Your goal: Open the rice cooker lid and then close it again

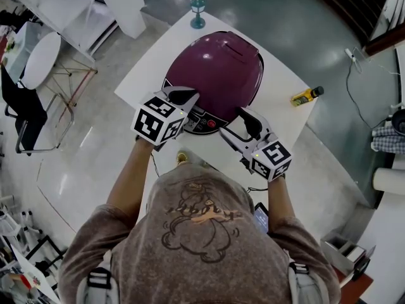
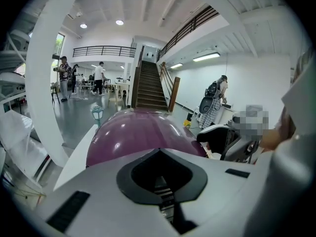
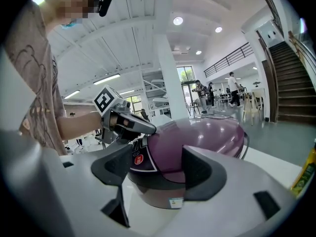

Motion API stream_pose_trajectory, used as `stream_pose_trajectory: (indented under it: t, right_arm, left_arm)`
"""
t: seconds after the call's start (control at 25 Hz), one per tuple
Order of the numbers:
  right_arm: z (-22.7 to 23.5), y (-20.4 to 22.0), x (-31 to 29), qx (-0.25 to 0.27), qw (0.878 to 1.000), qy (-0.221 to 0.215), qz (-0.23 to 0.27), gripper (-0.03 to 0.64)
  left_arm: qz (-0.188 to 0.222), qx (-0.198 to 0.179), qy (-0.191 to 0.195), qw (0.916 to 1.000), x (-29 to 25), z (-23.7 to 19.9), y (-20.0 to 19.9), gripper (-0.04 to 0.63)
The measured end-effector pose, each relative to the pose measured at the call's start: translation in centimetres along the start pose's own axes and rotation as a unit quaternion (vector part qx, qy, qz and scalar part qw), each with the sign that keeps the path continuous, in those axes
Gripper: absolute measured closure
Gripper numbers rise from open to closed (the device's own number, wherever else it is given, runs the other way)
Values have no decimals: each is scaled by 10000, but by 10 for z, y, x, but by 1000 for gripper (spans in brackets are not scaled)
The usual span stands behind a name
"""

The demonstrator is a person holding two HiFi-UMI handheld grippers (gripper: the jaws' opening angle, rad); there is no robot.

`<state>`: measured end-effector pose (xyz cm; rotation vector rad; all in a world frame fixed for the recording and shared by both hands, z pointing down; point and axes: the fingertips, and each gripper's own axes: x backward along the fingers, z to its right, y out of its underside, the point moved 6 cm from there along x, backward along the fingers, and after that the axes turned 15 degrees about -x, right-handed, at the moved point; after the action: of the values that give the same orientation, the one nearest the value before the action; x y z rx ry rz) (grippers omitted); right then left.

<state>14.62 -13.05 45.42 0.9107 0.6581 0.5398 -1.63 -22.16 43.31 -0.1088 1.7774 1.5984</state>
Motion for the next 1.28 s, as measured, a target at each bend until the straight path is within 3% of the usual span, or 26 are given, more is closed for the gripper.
stream_pose_trajectory:
  t: [0.32,0.48,0.84,1.28]
  right_arm:
    - [-9,1,-5,22,9996,289,70,296]
    - [-14,0,-6,-103,9983,541,165,302]
    - [-29,2,18,-165,9905,1152,736,316]
    - [-38,17,45,-228,9859,1280,1057,348]
  left_arm:
    - [129,-115,284,9994,4,-4,2,575]
    - [101,-371,470,9982,4,-5,0,575]
    - [658,-568,851,9926,8,7,-5,574]
    - [1191,-257,207,9923,42,21,4,574]
